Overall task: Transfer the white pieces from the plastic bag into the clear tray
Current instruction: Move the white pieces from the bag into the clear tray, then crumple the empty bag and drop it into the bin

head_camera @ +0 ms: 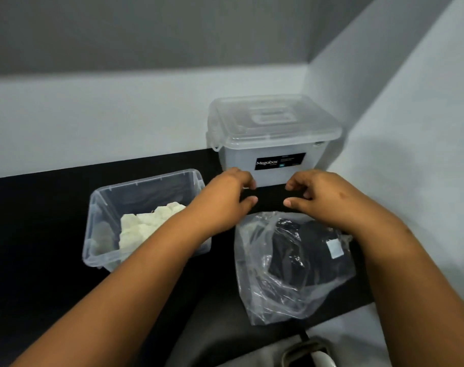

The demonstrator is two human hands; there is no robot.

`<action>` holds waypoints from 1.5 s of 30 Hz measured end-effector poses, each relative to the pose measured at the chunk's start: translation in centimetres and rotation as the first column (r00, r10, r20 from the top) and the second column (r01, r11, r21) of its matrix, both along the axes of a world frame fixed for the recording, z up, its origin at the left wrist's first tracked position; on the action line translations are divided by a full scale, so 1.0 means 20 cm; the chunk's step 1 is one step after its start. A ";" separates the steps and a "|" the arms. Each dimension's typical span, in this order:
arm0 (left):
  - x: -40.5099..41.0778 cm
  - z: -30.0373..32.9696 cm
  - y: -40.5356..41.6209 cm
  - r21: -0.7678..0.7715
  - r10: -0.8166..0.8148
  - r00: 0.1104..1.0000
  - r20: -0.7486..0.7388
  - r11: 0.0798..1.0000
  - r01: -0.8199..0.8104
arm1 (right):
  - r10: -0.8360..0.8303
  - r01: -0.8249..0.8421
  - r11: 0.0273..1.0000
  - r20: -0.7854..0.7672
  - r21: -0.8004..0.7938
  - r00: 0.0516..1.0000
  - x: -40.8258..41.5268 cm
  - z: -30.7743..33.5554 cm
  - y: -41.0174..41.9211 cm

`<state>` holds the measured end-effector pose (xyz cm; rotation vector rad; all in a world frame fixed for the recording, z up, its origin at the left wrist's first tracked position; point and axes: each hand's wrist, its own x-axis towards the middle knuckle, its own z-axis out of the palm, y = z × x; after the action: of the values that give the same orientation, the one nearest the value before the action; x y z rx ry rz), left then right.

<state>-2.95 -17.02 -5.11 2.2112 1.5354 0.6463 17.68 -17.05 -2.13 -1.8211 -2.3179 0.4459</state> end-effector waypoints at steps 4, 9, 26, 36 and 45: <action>0.21 -0.12 -0.04 -0.247 -0.205 0.932 -0.300 0.960 0.131 | -0.106 0.111 0.992 0.075 -0.059 0.992 0.30 -0.10 -0.07; 0.29 -0.32 0.00 -0.383 -0.239 0.796 -0.556 0.924 0.010 | -0.260 0.257 0.925 0.025 -0.282 0.965 0.51 -0.31 -0.19; 0.32 -0.64 0.15 -0.639 0.120 0.993 -0.017 0.763 -0.103 | -0.328 0.226 0.920 -0.315 -0.321 0.891 0.16 -0.67 -0.51; 0.30 -0.53 -0.01 -0.813 -0.079 0.908 0.411 0.419 0.405 | -0.547 0.530 0.837 -0.236 -0.135 0.803 0.08 -0.80 -0.72; 0.66 -0.59 -0.41 -0.536 -0.568 0.775 0.278 0.578 0.616 | -0.760 0.807 0.517 -0.587 -0.285 0.279 0.22 -0.76 -0.96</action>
<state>10.22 -25.15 -16.95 1.9521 0.6923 -0.0024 22.04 -36.27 -17.33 -2.0303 -0.7450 0.6600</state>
